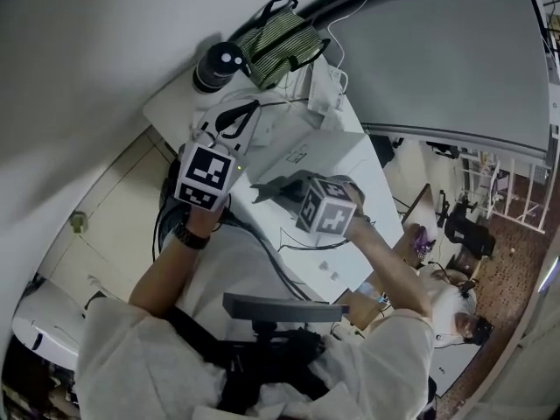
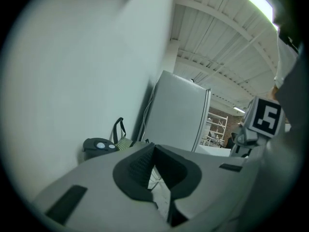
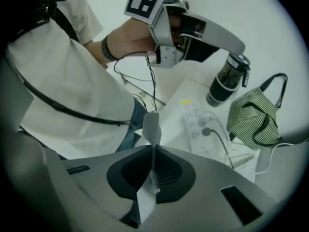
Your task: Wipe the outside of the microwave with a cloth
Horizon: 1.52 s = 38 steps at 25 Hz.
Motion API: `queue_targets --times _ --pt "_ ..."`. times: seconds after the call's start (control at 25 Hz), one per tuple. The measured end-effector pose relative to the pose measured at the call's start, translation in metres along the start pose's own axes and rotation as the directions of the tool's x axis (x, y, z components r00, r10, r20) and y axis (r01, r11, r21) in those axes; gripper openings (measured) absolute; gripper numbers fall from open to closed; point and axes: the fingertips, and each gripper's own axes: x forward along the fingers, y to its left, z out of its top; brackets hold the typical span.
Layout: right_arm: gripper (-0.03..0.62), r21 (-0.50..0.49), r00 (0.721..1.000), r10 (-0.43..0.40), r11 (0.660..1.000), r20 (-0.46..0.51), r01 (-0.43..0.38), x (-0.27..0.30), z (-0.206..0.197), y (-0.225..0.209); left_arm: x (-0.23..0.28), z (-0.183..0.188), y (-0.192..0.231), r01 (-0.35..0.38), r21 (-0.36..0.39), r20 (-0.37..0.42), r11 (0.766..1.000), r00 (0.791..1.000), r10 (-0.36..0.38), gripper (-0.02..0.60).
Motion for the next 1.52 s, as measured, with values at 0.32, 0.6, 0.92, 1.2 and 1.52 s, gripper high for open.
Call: queue_targets --times 0.32,0.6,0.92,1.2,1.52 --pt "0.026 0.052 0.996 0.085 0.995 -0.034 -0.083 0.024 0.026 0.022 -0.02 -0.01 0.019 -0.033 -0.017 -0.004 0.999 0.999 0.033 0.028" --pt "0.026 0.094 0.987 -0.049 0.994 -0.156 0.064 0.02 -0.038 -0.05 -0.023 -0.011 0.019 -0.029 -0.02 0.005 0.999 1.0 0.03 0.028" --pt "0.026 0.069 0.924 -0.224 0.964 -0.31 0.257 -0.02 -0.113 -0.134 -0.028 -0.009 0.018 -0.05 -0.022 0.014 0.999 0.999 0.05 0.028" --pt "0.026 0.035 0.802 -0.338 0.913 -0.493 0.406 -0.065 -0.195 -0.214 -0.037 -0.018 0.015 -0.077 -0.031 0.01 0.997 0.997 0.078 0.028" --pt "0.026 -0.034 0.788 -0.26 0.956 -0.557 0.291 -0.017 -0.197 -0.231 -0.046 -0.033 0.034 -0.138 -0.056 0.006 0.989 0.99 0.138 0.028"
